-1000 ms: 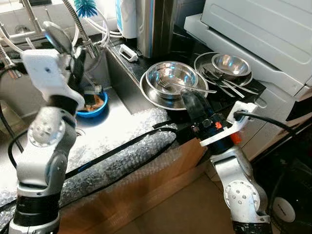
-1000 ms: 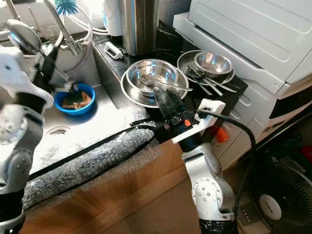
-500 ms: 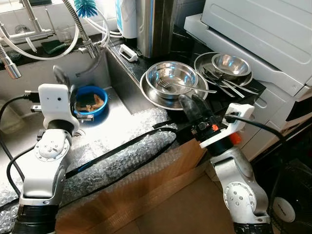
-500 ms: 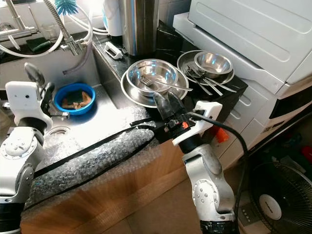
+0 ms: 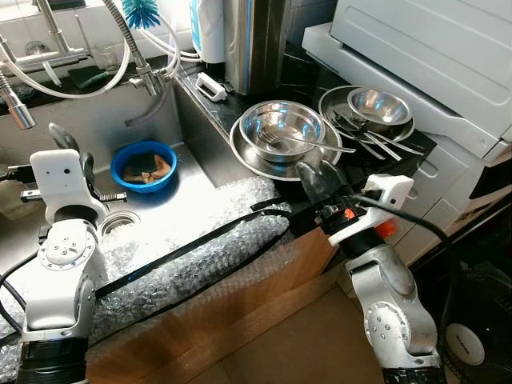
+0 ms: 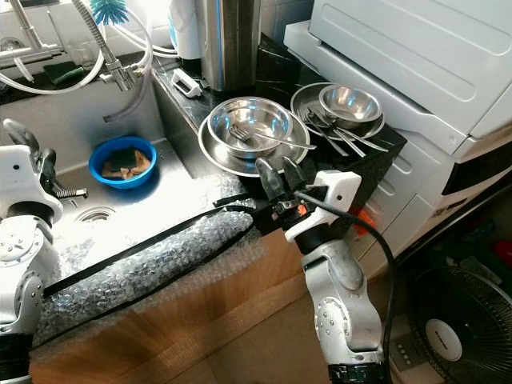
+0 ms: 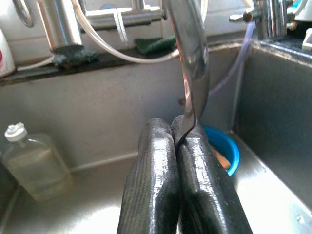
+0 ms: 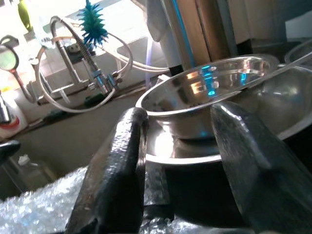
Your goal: Kitchen organization
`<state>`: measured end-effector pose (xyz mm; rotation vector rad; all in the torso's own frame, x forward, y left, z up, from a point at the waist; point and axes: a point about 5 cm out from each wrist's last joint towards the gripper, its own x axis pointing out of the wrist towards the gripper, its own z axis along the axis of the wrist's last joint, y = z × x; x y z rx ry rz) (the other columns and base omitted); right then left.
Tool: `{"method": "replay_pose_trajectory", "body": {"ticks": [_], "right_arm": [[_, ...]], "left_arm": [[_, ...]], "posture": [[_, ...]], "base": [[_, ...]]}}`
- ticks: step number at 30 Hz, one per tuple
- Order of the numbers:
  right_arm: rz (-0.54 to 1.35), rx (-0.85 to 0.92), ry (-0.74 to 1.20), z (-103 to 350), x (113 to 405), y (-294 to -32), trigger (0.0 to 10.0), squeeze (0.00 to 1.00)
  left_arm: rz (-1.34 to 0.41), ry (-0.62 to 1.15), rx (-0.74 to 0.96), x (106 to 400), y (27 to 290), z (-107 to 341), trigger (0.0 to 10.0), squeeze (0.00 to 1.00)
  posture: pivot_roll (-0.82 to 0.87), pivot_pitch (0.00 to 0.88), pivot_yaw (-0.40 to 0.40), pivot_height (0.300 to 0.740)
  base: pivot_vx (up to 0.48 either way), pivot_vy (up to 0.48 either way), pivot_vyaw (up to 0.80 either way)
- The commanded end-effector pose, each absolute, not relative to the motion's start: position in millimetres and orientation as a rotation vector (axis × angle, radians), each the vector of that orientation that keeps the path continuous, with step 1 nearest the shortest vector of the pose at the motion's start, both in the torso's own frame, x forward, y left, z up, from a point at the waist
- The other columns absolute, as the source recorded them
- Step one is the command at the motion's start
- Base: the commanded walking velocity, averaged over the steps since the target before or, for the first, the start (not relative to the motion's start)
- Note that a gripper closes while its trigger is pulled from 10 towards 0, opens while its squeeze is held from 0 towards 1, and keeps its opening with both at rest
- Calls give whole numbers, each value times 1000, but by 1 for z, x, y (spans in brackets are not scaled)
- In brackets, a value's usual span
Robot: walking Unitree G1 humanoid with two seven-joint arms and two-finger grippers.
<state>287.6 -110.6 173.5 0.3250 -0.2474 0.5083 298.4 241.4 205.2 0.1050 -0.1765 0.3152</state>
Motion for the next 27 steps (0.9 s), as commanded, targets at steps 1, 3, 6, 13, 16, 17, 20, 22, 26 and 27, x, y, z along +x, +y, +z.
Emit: {"method": "replay_pose_trajectory", "body": {"ticks": [1, 3, 6, 13, 16, 17, 20, 22, 26, 27], "right_arm": [[493, 305, -230, 168, 287, -111, 10000, 0], [483, 294, -229, 167, 286, -112, 10000, 0], [468, 280, -227, 164, 286, -113, 10000, 0], [444, 223, -237, 161, 284, -111, 10000, 0], [433, 220, -229, 159, 283, -111, 10000, 0], [433, 211, -225, 158, 282, -111, 10000, 0], [415, 171, -228, 157, 281, -113, 10000, 0], [402, 158, -231, 157, 281, -114, 10000, 0], [361, 135, -247, 160, 284, -118, 10000, 0], [346, 134, -254, 162, 285, -120, 10000, 0]], "left_arm": [[318, -139, 115, 297, 241, 198, 10000, 1000], [313, -136, 112, 297, 240, 196, 10000, 1000], [302, -129, 106, 297, 238, 194, 10000, 1000], [269, -124, 98, 297, 230, 191, 10000, 1000], [263, -131, 93, 298, 230, 193, 10000, 1000], [262, -131, 91, 298, 230, 193, 10000, 1000], [253, -139, 89, 298, 228, 194, 10000, 1000], [248, -144, 88, 298, 226, 194, 10000, 1000], [238, -175, 84, 300, 223, 199, 10000, 0], [237, -187, 81, 300, 222, 201, 10000, 0]], "posture": [[66, 109, -48, 740], [65, 101, -47, 740], [64, 91, -43, 740], [63, 70, -34, 740], [65, 63, -32, 740], [64, 60, -31, 740], [62, 57, -30, 740], [62, 57, -30, 740], [55, 82, -28, 740], [56, 86, -31, 740]], "base": [[0, 0, 0], [0, 0, 0], [0, 0, 0], [0, 0, 0], [0, 0, 0], [0, 0, 0], [0, 0, 0], [0, 0, 0], [0, 0, 0], [0, 0, 0]]}}
